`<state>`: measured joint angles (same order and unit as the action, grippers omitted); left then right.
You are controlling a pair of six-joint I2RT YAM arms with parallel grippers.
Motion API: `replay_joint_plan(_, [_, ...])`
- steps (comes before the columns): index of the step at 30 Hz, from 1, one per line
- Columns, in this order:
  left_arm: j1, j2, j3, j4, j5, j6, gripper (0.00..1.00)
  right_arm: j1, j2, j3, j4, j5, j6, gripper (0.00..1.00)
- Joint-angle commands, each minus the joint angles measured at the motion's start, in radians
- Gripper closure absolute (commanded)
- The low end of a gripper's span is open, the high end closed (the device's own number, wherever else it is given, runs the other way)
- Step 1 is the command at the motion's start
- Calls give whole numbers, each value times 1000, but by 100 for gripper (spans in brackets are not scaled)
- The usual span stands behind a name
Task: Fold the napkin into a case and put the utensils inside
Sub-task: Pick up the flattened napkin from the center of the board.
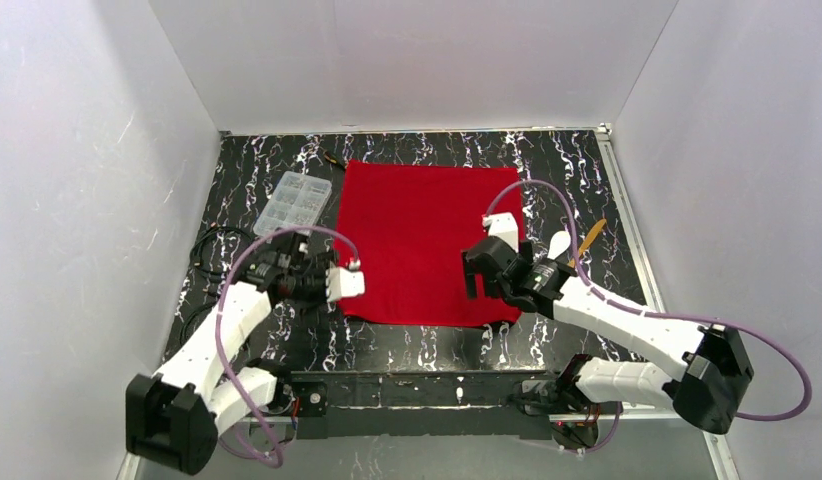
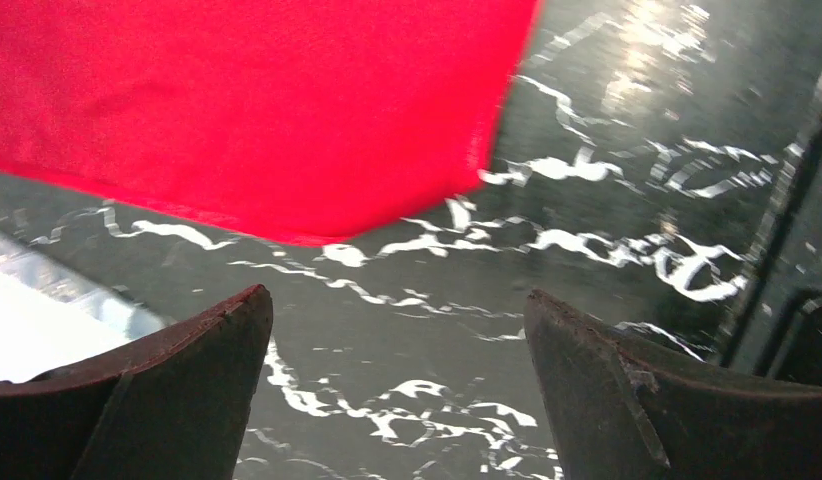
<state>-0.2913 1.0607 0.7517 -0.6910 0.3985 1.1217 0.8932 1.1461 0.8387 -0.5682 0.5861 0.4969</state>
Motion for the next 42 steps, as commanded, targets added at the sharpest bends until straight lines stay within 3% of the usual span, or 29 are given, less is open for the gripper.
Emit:
replay_joint_plan(1, [-24, -139, -120, -79, 45, 154, 6, 26, -89, -41, -210, -18, 337, 1])
replay_joint_plan(6, [-82, -212, -222, 63, 16, 52, 8, 26, -141, -131, -201, -33, 393, 1])
replay_joint_plan(12, [-195, -228, -356, 307, -134, 6, 10, 25, -108, -155, -242, -84, 413, 1])
replay_joint_plan(17, [-244, -146, -388, 477, -225, -11, 12, 26, -160, -224, -211, -135, 472, 1])
replay_joint_plan(26, [-355, -27, -368, 589, -355, -102, 19, 7, -98, -273, -46, -146, 441, 9])
replay_joint_plan(28, [-359, -24, -365, 587, -362, -104, 24, -9, -99, -266, -29, -133, 422, 13])
replay_joint_plan(34, [-360, -23, -345, 556, -385, -87, 59, -80, -125, -301, 34, -152, 399, 29])
replay_joint_plan(39, [-358, -35, -337, 545, -420, -72, 65, -105, -113, -320, 42, -175, 396, 34])
replay_joint_plan(42, [-359, -46, -318, 536, -426, -71, 70, -106, -123, -315, 28, -159, 396, 47])
